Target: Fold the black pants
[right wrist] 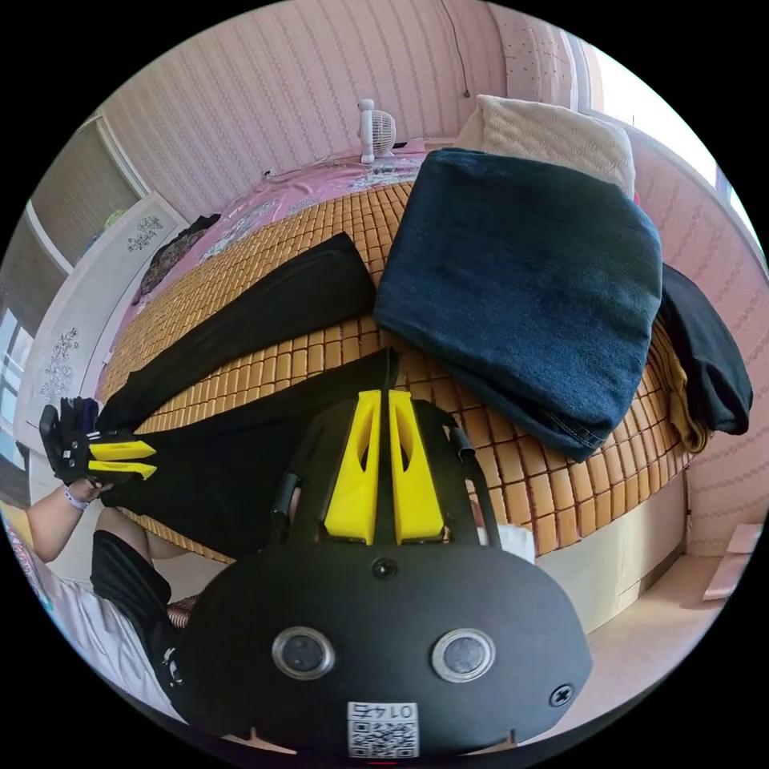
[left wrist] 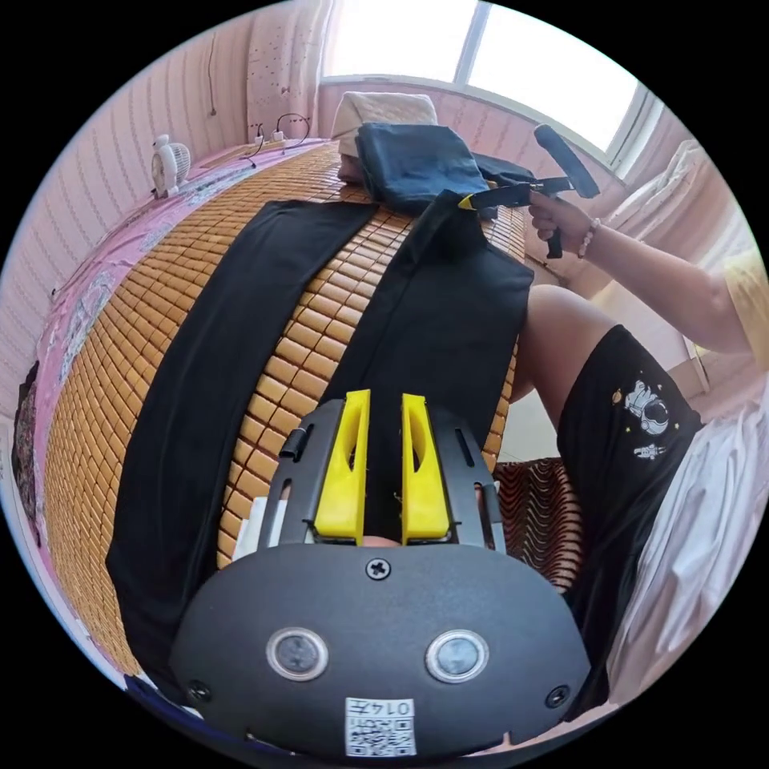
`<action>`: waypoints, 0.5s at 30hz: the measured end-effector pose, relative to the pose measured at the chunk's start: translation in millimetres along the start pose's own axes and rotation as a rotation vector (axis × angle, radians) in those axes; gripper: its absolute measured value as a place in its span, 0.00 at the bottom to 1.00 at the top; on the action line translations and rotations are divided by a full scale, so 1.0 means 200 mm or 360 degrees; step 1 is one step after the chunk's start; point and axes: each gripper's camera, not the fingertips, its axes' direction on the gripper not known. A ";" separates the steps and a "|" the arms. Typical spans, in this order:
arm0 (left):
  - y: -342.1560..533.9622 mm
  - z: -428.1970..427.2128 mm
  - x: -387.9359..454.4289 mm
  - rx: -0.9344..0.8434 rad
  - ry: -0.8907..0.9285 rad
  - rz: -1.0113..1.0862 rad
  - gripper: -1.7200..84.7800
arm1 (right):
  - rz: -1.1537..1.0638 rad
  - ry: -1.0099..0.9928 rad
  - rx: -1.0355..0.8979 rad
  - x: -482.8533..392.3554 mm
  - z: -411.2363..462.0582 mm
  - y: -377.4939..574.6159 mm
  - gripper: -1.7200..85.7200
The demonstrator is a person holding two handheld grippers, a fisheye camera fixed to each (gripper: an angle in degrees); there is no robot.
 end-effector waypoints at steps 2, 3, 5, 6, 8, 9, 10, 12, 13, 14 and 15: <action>-0.07 0.01 0.04 0.0012 -0.0042 0.0086 0.10 | 0.0032 -0.0091 0.0070 0.02 -0.10 0.06 0.02; -0.12 0.02 0.07 0.0007 -0.0074 0.0145 0.10 | 0.0053 -0.0149 0.0113 0.04 -0.17 0.09 0.02; -0.17 0.03 0.12 0.0021 -0.0122 0.0239 0.10 | 0.0100 -0.0234 0.0172 0.08 -0.26 0.14 0.02; -0.21 0.03 0.15 0.0048 -0.0145 0.0285 0.10 | 0.0126 -0.0291 0.0205 0.10 -0.31 0.16 0.02; -0.26 0.03 0.18 0.0075 -0.0164 0.0322 0.09 | 0.0132 -0.0313 0.0225 0.11 -0.36 0.19 0.02; -0.28 0.04 0.20 0.0075 -0.0160 0.0333 0.09 | 0.0116 -0.0293 0.0220 0.11 -0.38 0.20 0.02; -0.31 0.05 0.21 0.0067 -0.0141 0.0333 0.09 | 0.0108 -0.0274 0.0208 0.11 -0.38 0.20 0.02; -0.34 0.06 0.22 0.0061 -0.0115 0.0325 0.09 | 0.0097 -0.0200 0.0123 0.12 -0.35 0.22 0.02; -0.35 0.06 0.23 0.0062 -0.0110 0.0323 0.09 | 0.0094 -0.0192 0.0107 0.13 -0.34 0.22 0.02; -0.36 0.06 0.24 0.0064 -0.0107 0.0321 0.09 | 0.0091 -0.0181 0.0088 0.13 -0.33 0.22 0.02; -0.37 0.06 0.24 0.0063 -0.0101 0.0316 0.09 | 0.0092 -0.0179 0.0084 0.14 -0.31 0.23 0.02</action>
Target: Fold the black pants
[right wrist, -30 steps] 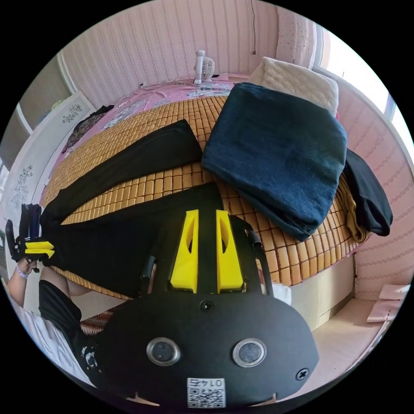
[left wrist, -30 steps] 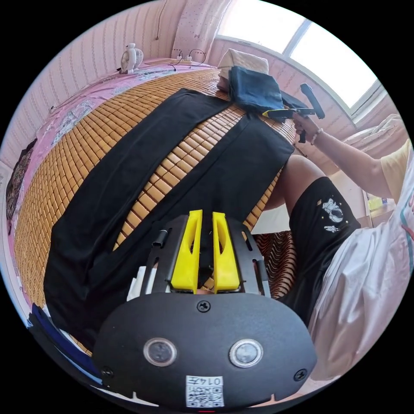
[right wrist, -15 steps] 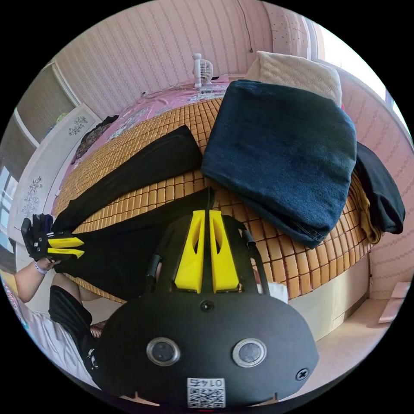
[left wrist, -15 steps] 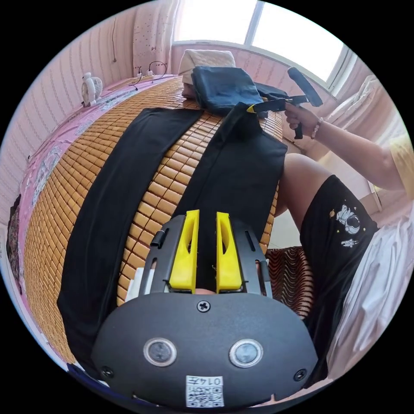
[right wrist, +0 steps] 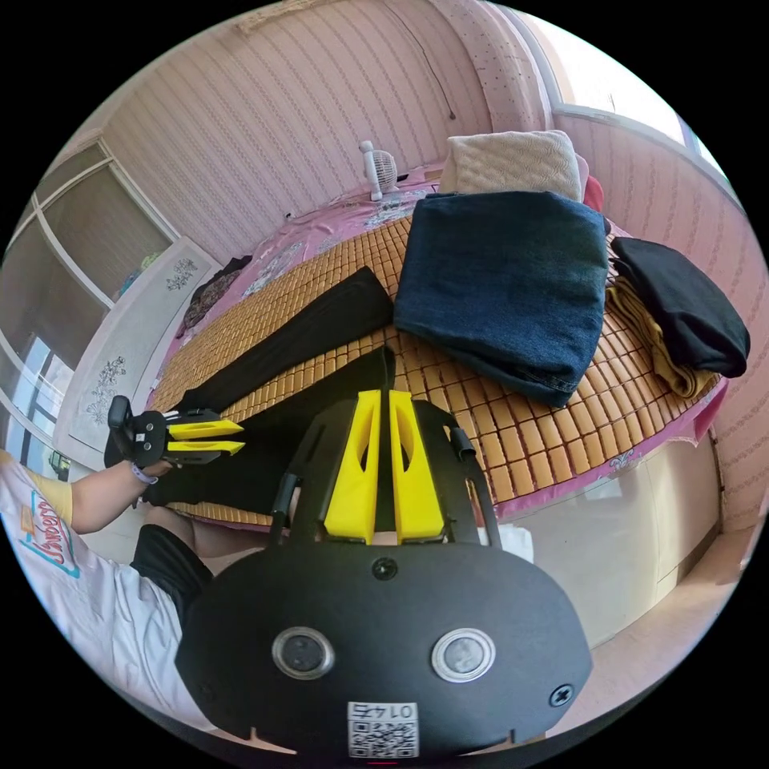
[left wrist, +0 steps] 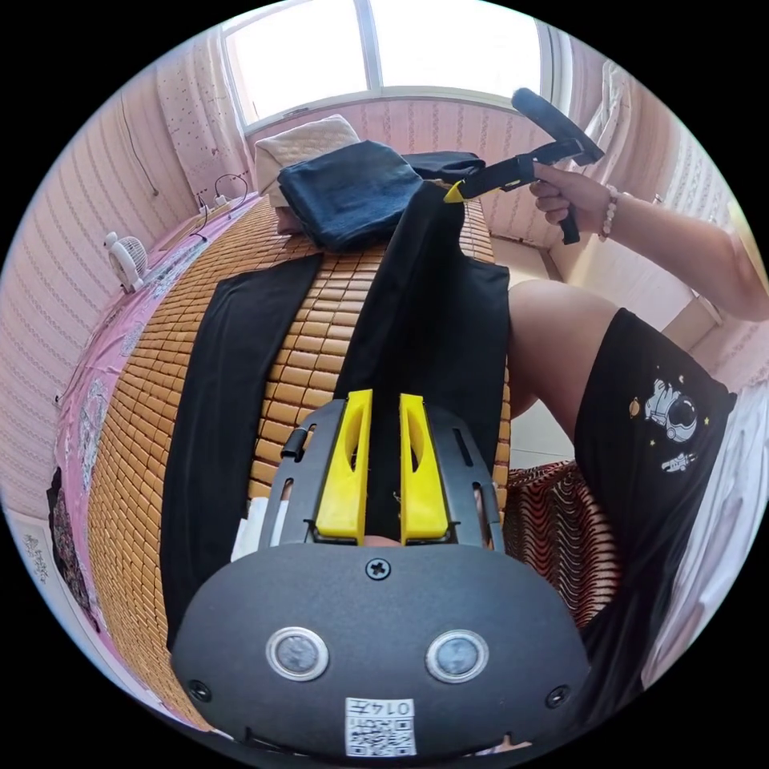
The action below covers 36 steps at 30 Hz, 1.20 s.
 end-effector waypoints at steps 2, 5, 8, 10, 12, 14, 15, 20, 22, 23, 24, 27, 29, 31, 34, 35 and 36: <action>-0.02 0.01 0.00 -0.0014 0.0015 -0.0010 0.10 | 0.0006 -0.0019 -0.0001 0.01 0.01 0.01 0.02; -0.04 0.05 -0.03 -0.0069 0.0040 -0.0040 0.10 | 0.0010 -0.0015 0.0028 0.01 0.02 0.01 0.02; -0.06 0.10 -0.07 -0.0112 0.0045 -0.0115 0.10 | 0.0017 0.0012 0.0026 0.03 0.05 0.00 0.02; -0.08 0.15 -0.12 -0.0160 0.0046 -0.0197 0.10 | 0.0041 0.0005 0.0023 0.04 0.08 -0.02 0.02; -0.08 0.18 -0.15 -0.0195 0.0069 -0.0232 0.10 | 0.0049 -0.0041 0.0049 0.07 0.12 -0.04 0.02; -0.10 0.22 -0.17 -0.0245 0.0135 -0.0233 0.10 | 0.0061 -0.0048 0.0004 0.10 0.18 -0.07 0.02; -0.10 0.22 -0.18 -0.0226 0.0144 -0.0230 0.10 | 0.0072 -0.0038 -0.0040 0.12 0.24 -0.09 0.02; -0.12 0.25 -0.21 -0.0220 0.0183 -0.0231 0.10 | 0.0034 0.0068 -0.0092 0.11 0.36 -0.16 0.03; -0.12 0.25 -0.22 -0.0198 0.0187 -0.0248 0.10 | 0.0025 0.0072 -0.0123 0.11 0.39 -0.17 0.04; -0.12 0.26 -0.22 -0.0193 0.0188 -0.0254 0.10 | 0.0039 0.0079 -0.0160 0.11 0.41 -0.18 0.04; -0.12 0.26 -0.22 -0.0188 0.0190 -0.0268 0.10 | 0.0064 0.0092 -0.0179 0.12 0.42 -0.18 0.04; -0.12 0.27 -0.22 -0.0187 0.0173 -0.0247 0.10 | 0.0031 0.0078 -0.0152 0.11 0.39 -0.17 0.02; -0.13 0.27 -0.21 -0.0181 0.0153 -0.0213 0.10 | -0.0020 0.0082 -0.0110 0.08 0.33 -0.14 0.02; -0.13 0.26 -0.20 -0.0180 0.0071 -0.0168 0.10 | -0.0060 0.0037 -0.0046 0.06 0.25 -0.11 0.02; -0.12 0.21 -0.16 -0.0090 -0.0019 -0.0087 0.10 | -0.0099 -0.0087 0.0094 0.03 0.08 -0.04 0.01; -0.12 0.20 -0.15 -0.0074 -0.0035 -0.0079 0.10 | -0.0106 -0.0133 0.0149 0.02 0.01 -0.01 0.01; -0.12 0.18 -0.14 -0.0044 -0.0067 -0.0072 0.10 | -0.0103 -0.0177 0.0199 0.01 -0.05 0.02 0.01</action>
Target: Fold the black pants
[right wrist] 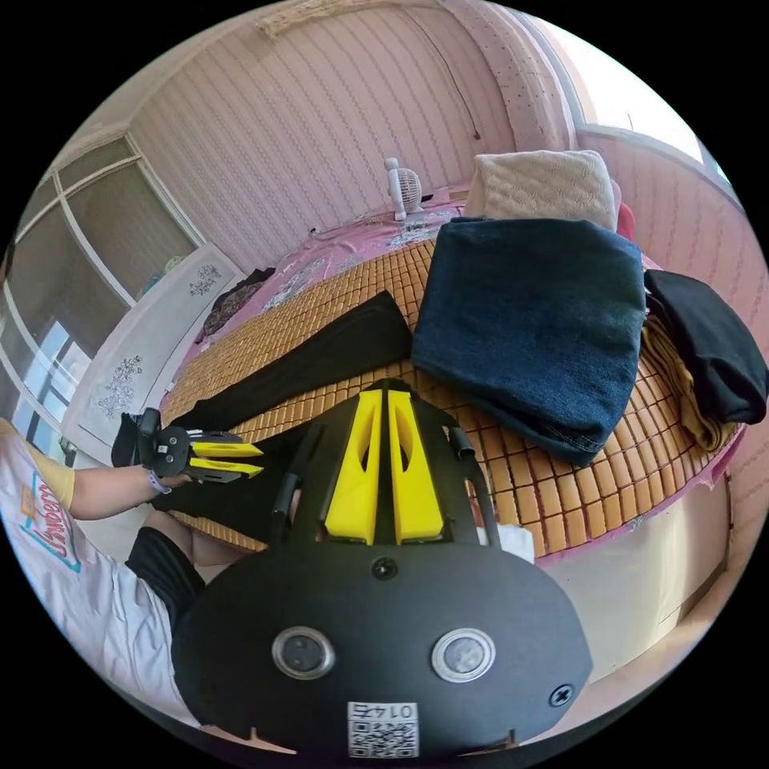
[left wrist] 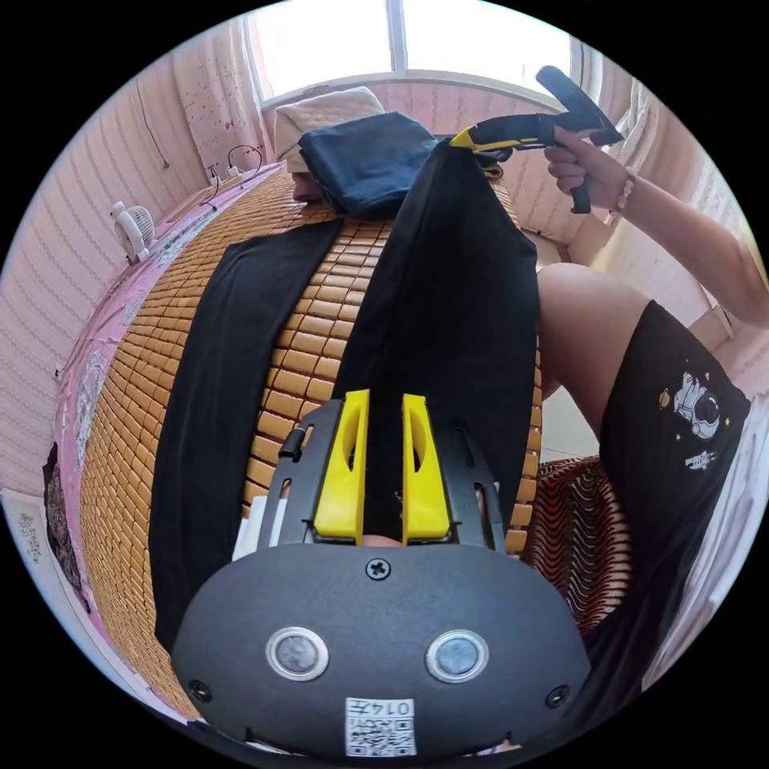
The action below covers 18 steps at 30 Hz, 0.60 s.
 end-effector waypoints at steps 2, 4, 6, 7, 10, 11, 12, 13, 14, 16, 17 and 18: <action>0.00 -0.03 0.01 0.0044 -0.0057 -0.0010 0.11 | 0.0006 -0.0061 0.0062 -0.02 -0.08 0.03 0.01; 0.01 -0.06 0.01 0.0127 -0.0114 -0.0046 0.11 | 0.0012 -0.0097 0.0116 -0.04 -0.14 0.06 0.01; 0.00 -0.03 0.01 0.0095 -0.0130 -0.0050 0.10 | 0.0012 -0.0122 0.0165 -0.07 -0.19 0.10 0.01; 0.00 0.00 0.01 0.0056 -0.0131 -0.0054 0.10 | 0.0011 -0.0127 0.0173 -0.08 -0.19 0.11 0.01; 0.01 0.04 0.00 -0.0004 -0.0128 -0.0094 0.08 | -0.0031 -0.0146 0.0199 -0.13 -0.24 0.15 0.01; 0.02 0.04 0.00 -0.0007 -0.0114 -0.0103 0.08 | -0.0059 -0.0141 0.0198 -0.16 -0.25 0.16 0.01; 0.04 0.04 -0.01 0.0007 -0.0078 -0.0111 0.06 | -0.0080 -0.0140 0.0189 -0.18 -0.26 0.17 0.01; 0.06 0.03 -0.02 0.0039 -0.0051 -0.0106 0.04 | -0.0090 -0.0141 0.0187 -0.19 -0.27 0.17 0.01; 0.07 0.02 -0.03 0.0056 -0.0049 -0.0105 0.03 | -0.0108 -0.0141 0.0191 -0.21 -0.28 0.17 0.01; 0.10 0.01 -0.06 0.0106 -0.0057 -0.0141 0.02 | -0.0137 -0.0120 0.0208 -0.22 -0.27 0.13 0.01; 0.10 0.02 -0.08 0.0107 -0.0060 -0.0161 0.02 | -0.0161 -0.0060 0.0204 -0.23 -0.23 0.08 0.01; 0.12 0.05 -0.11 0.0090 -0.0050 -0.0203 0.02 | -0.0179 0.0014 0.0186 -0.22 -0.15 0.01 0.02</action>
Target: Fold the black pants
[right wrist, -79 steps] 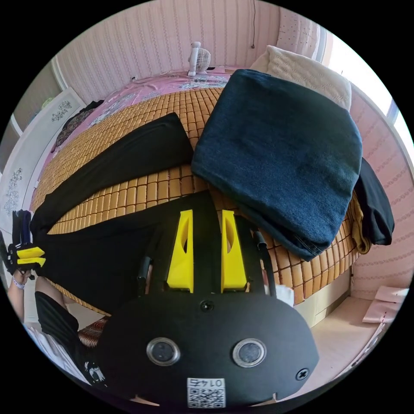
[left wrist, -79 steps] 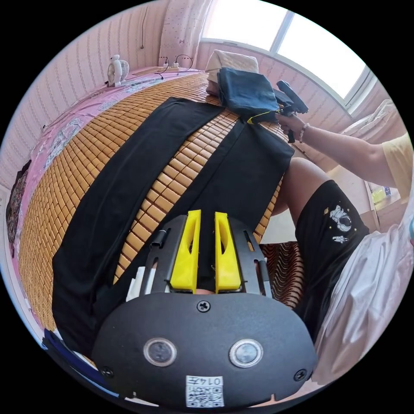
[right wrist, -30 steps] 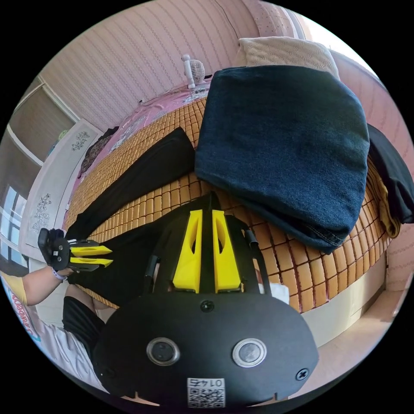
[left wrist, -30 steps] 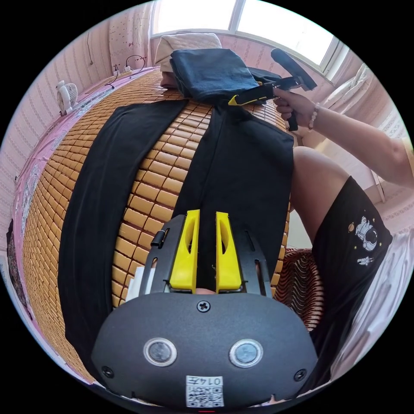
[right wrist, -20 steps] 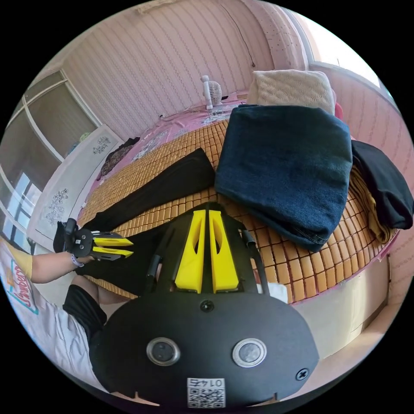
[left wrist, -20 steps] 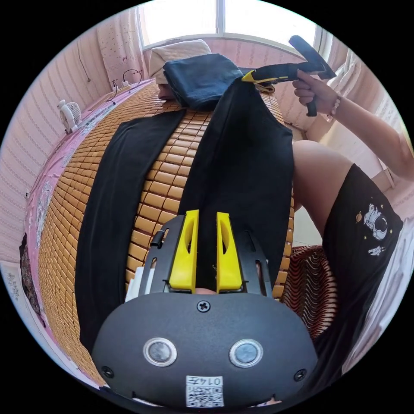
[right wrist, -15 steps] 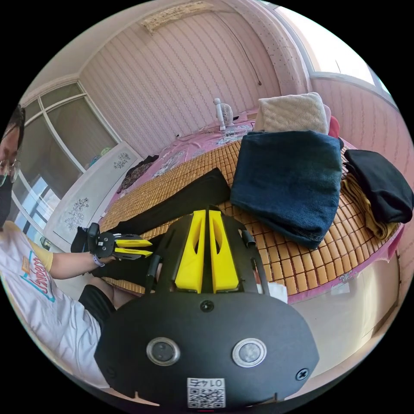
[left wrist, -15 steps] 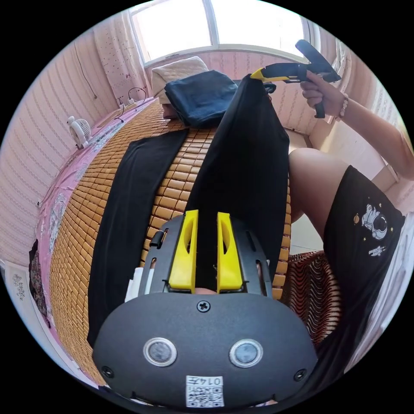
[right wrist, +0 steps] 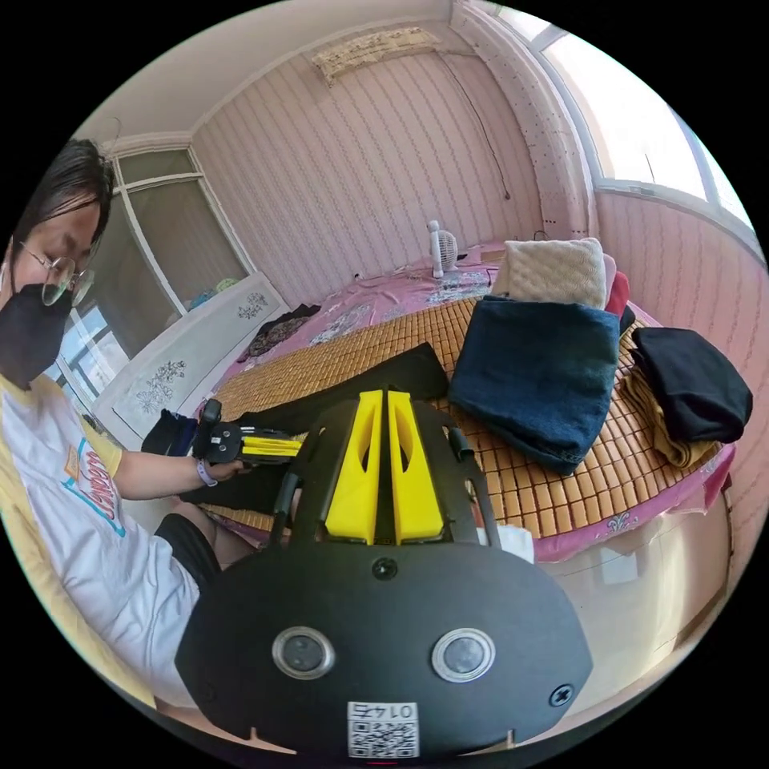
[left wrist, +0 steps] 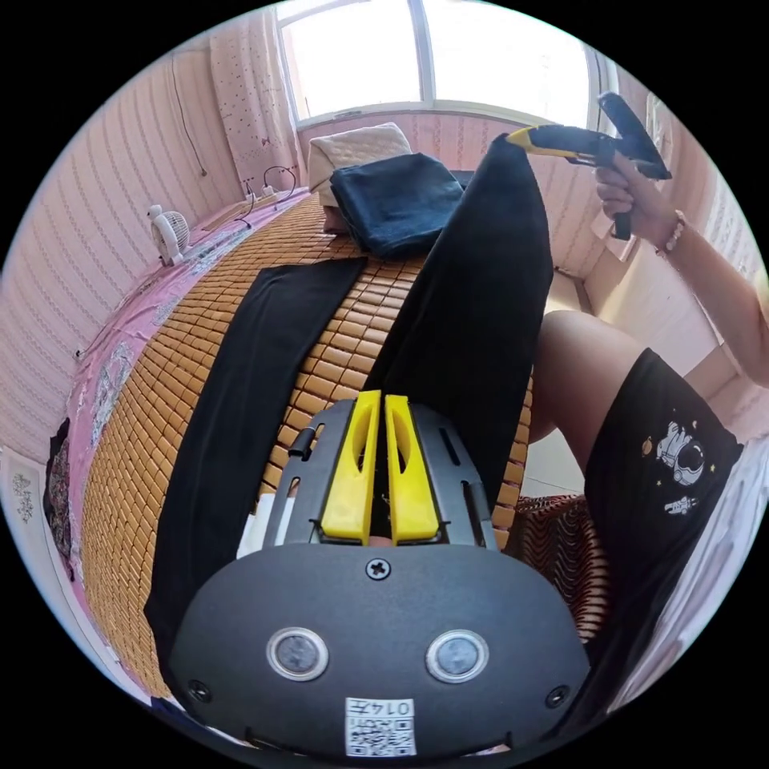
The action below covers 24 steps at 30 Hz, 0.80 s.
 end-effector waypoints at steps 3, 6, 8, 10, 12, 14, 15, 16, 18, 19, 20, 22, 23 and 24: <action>0.05 0.13 -0.13 -0.0126 0.0187 -0.0152 0.05 | 0.0080 0.0091 -0.0130 0.09 0.36 -0.12 0.02; 0.13 0.13 -0.23 -0.0137 0.0149 -0.0265 0.07 | 0.0242 0.0079 -0.0314 0.19 0.64 -0.16 0.04; 0.19 0.07 -0.24 -0.0092 0.0103 -0.0241 0.07 | 0.0265 0.0138 -0.0335 0.20 0.66 -0.14 0.05; 0.30 0.03 -0.22 -0.0110 0.0101 -0.0218 0.07 | 0.0277 0.0239 -0.0345 0.20 0.64 -0.07 0.06; 0.41 0.02 -0.19 -0.0142 0.0136 -0.0220 0.07 | 0.0343 0.0336 -0.0432 0.23 0.62 0.05 0.09; 0.51 0.03 -0.16 -0.0179 0.0126 -0.0240 0.07 | 0.0432 0.0334 -0.0541 0.27 0.63 0.14 0.12; 0.58 0.05 -0.14 -0.0227 0.0117 -0.0246 0.07 | 0.0502 0.0322 -0.0602 0.29 0.65 0.20 0.14; 0.64 0.09 -0.13 -0.0277 0.0115 -0.0275 0.07 | 0.0532 0.0313 -0.0619 0.30 0.66 0.22 0.14; 0.72 0.15 -0.12 -0.0344 0.0132 -0.0309 0.07 | 0.0602 0.0238 -0.0703 0.31 0.76 0.27 0.13; 0.77 0.20 -0.12 -0.0381 0.0135 -0.0328 0.07 | 0.0605 0.0226 -0.0734 0.31 0.79 0.27 0.13; 0.79 0.21 -0.12 -0.0397 0.0132 -0.0339 0.07 | 0.0610 0.0233 -0.0809 0.30 0.85 0.27 0.10; 0.86 0.25 -0.14 -0.0385 0.0157 -0.0370 0.07 | 0.0577 0.0250 -0.0835 0.26 0.89 0.24 0.06; 0.87 0.26 -0.15 -0.0391 0.0164 -0.0378 0.07 | 0.0523 0.0281 -0.0746 0.21 0.85 0.22 0.05; 0.90 0.28 -0.16 -0.0405 0.0180 -0.0397 0.07 | 0.0492 0.0329 -0.0655 0.17 0.81 0.20 0.04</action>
